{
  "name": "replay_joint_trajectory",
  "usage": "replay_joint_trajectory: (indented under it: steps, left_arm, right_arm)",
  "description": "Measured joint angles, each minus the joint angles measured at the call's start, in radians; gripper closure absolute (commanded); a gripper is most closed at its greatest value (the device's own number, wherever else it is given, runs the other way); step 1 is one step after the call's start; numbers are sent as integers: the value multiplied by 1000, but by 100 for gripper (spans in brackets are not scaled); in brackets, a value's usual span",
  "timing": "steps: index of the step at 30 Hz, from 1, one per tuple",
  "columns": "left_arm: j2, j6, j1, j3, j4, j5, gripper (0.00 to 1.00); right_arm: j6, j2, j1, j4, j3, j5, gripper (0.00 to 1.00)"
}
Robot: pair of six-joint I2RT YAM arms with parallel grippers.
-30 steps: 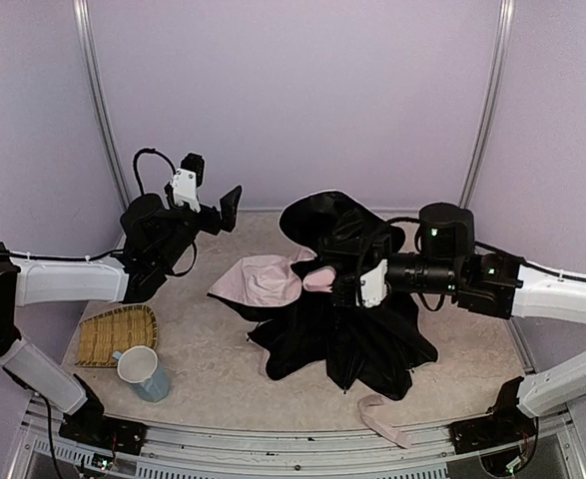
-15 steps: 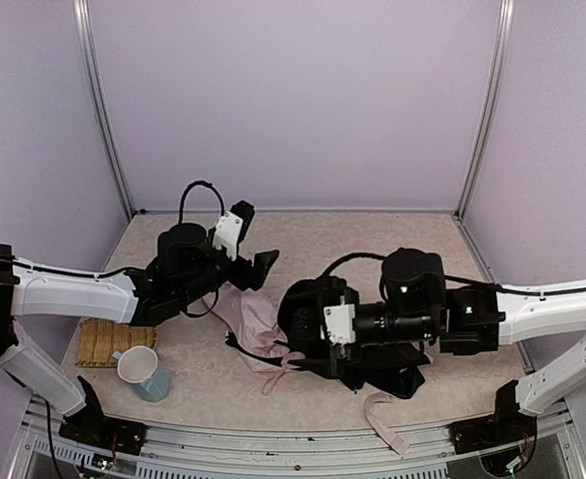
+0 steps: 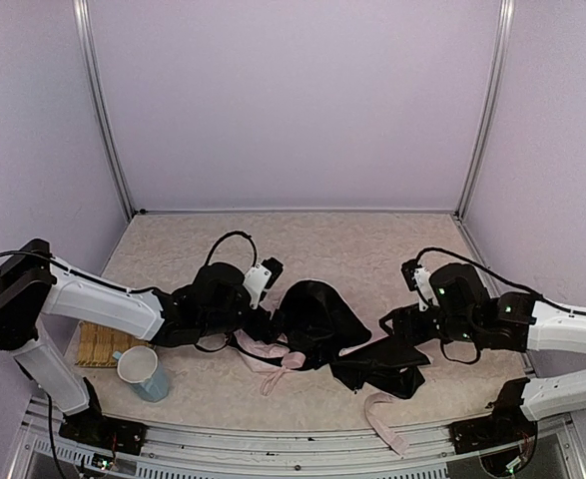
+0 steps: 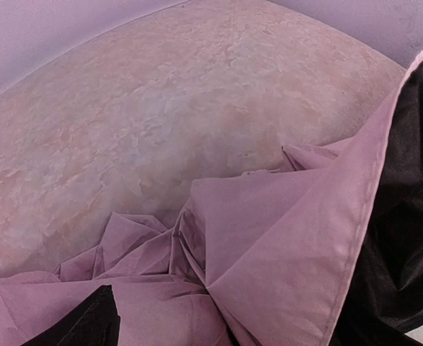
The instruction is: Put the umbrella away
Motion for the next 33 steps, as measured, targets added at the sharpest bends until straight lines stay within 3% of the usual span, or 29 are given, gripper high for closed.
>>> replay_joint_trajectory:
  steps: [7,11,15,19,25,30,33]
  left_arm:
    - [27,-20,-1,-27,2,27,16]
    - [79,-27,-14,-28,3,60,19]
    - [101,-16,-58,-29,9,109,20]
    - [105,10,-119,-29,39,192,19]
    - [112,82,-211,7,95,281,10]
    - [92,158,-253,76,116,281,5]
    - [17,202,-248,68,109,257,3]
  right_arm:
    - [247,34,37,-10,-159,-120,30]
    - [282,180,42,109,-215,-139,33]
    - [238,346,-32,283,-155,-158,36]
    - [139,578,-144,382,18,-218,37]
    - [-82,953,-197,297,575,-309,33]
    - [-195,966,-219,214,825,-354,24]
    - [-245,900,-261,178,810,-356,19]
